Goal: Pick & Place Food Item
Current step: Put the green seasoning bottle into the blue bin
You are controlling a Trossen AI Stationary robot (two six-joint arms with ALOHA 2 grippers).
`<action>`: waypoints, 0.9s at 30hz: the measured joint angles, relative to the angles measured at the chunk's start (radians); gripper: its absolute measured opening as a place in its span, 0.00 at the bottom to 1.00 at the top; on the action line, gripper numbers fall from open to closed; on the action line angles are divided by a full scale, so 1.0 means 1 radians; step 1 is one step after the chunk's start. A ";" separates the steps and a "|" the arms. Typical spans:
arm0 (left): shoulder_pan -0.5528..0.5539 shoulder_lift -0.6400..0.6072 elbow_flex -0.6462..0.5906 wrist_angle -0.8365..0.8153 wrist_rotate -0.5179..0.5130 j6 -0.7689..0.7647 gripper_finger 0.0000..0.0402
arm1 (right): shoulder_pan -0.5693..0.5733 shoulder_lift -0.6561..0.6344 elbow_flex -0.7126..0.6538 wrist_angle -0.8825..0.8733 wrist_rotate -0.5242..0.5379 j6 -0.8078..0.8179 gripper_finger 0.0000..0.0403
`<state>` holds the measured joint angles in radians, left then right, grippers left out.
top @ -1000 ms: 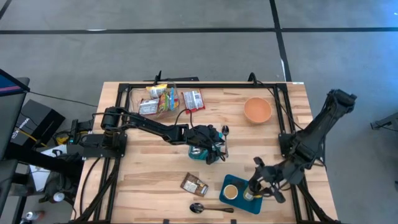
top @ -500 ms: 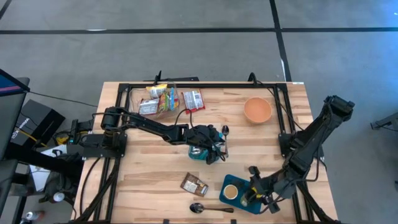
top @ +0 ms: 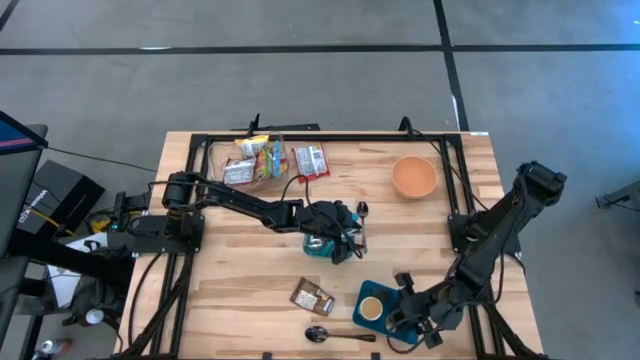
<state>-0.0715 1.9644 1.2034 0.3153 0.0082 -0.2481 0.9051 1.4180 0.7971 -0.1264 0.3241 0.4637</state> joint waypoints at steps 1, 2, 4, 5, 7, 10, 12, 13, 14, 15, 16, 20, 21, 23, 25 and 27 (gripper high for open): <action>0.000 0.000 0.000 0.000 0.000 0.000 0.75 | 0.001 0.006 0.000 0.000 0.000 0.000 0.50; 0.000 0.000 0.000 0.000 0.000 0.000 0.75 | 0.002 0.014 0.000 0.002 0.000 0.000 0.50; 0.000 0.000 0.000 0.000 0.000 0.000 0.75 | 0.004 0.027 0.000 0.000 0.006 0.000 0.50; 0.000 0.000 0.000 0.000 0.000 0.000 0.75 | 0.006 0.033 0.000 -0.002 0.015 0.001 0.50; 0.000 0.000 0.000 0.000 0.000 0.000 0.75 | 0.011 0.043 0.000 0.001 0.023 0.001 0.50; 0.000 0.000 0.000 0.000 0.000 0.000 0.75 | 0.017 0.045 0.000 -0.003 0.043 0.001 0.50; 0.000 0.000 0.000 0.000 0.000 0.000 0.75 | 0.019 0.045 0.000 -0.001 0.044 0.001 0.50; 0.000 0.000 0.000 0.000 0.000 0.000 0.75 | 0.018 0.045 0.000 -0.002 0.049 0.001 0.50; 0.000 0.000 0.000 0.000 0.000 0.000 0.75 | 0.021 0.044 0.000 -0.003 0.057 0.001 0.50; 0.000 0.000 0.000 0.000 0.000 0.000 0.75 | 0.025 0.044 0.000 -0.002 0.068 0.001 0.50; 0.000 0.000 0.000 0.000 0.000 0.000 0.75 | 0.027 0.043 0.000 -0.001 0.073 0.001 0.50; 0.000 0.000 0.000 0.000 0.000 0.000 0.75 | 0.033 0.043 0.000 -0.002 0.074 0.014 0.50; 0.000 0.000 0.000 0.000 0.000 0.000 0.75 | 0.036 0.043 0.000 -0.003 0.074 0.016 0.50; 0.000 0.000 0.000 0.000 0.000 0.000 0.75 | 0.038 0.043 0.000 -0.004 0.080 0.016 0.50; 0.000 0.000 0.000 0.000 0.000 0.000 0.75 | 0.038 0.043 0.000 -0.007 0.090 0.023 0.50; 0.000 0.000 0.000 0.000 0.000 0.000 0.75 | 0.038 0.043 0.000 -0.020 0.100 0.027 0.50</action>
<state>-0.0716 1.9644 1.2034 0.3153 0.0086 -0.2481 0.9432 1.4612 0.7967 -0.1466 0.4243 0.4910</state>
